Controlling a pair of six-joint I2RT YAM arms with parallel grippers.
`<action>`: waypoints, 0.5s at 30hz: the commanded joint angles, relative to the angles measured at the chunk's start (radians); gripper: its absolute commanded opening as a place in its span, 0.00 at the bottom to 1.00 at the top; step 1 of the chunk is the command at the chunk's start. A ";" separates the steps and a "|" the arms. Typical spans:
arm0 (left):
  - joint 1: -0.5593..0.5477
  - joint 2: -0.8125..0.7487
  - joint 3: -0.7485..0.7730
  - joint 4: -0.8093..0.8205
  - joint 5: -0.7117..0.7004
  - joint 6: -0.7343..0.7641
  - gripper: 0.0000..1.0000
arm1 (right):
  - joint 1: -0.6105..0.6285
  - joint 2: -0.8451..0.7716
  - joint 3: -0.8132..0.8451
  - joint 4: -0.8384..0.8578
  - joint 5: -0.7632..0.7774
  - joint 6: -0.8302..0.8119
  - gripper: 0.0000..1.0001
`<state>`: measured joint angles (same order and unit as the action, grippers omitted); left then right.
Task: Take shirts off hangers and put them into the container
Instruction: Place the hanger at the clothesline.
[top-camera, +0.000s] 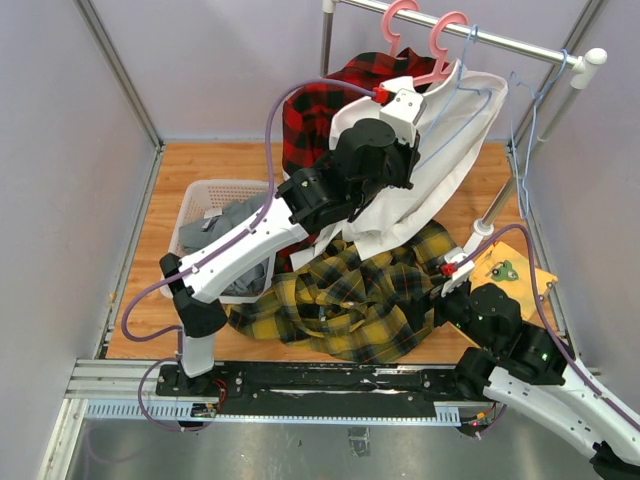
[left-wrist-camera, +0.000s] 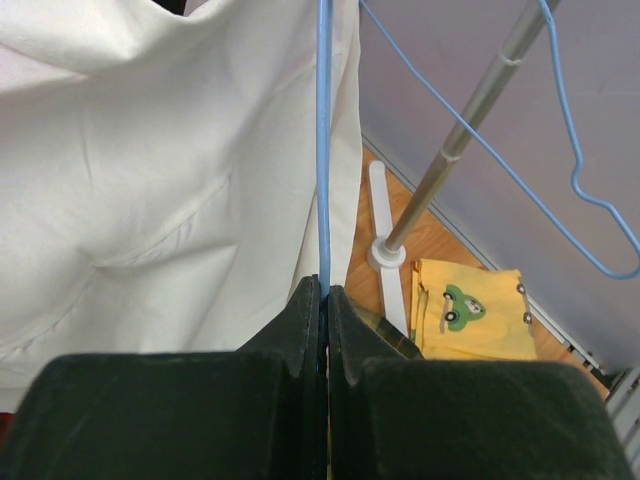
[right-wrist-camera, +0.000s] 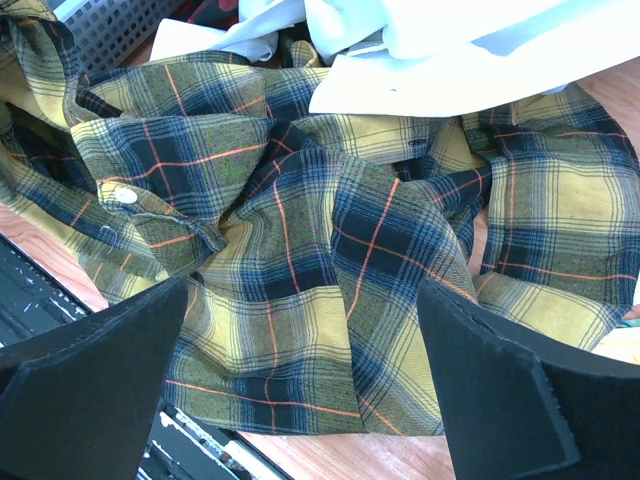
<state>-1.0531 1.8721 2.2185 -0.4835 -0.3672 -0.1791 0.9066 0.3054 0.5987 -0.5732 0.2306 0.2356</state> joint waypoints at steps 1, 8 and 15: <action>-0.015 0.022 0.048 0.083 -0.028 0.027 0.01 | -0.009 0.006 -0.007 0.018 0.019 0.003 0.98; -0.016 0.065 0.098 0.143 0.081 0.066 0.00 | -0.009 0.010 -0.009 0.019 0.021 0.007 0.98; -0.016 0.153 0.156 0.150 0.053 0.086 0.00 | -0.009 0.020 -0.011 0.021 0.025 0.008 0.98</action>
<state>-1.0576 1.9800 2.3428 -0.3973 -0.3111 -0.1196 0.9066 0.3164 0.5983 -0.5732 0.2359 0.2356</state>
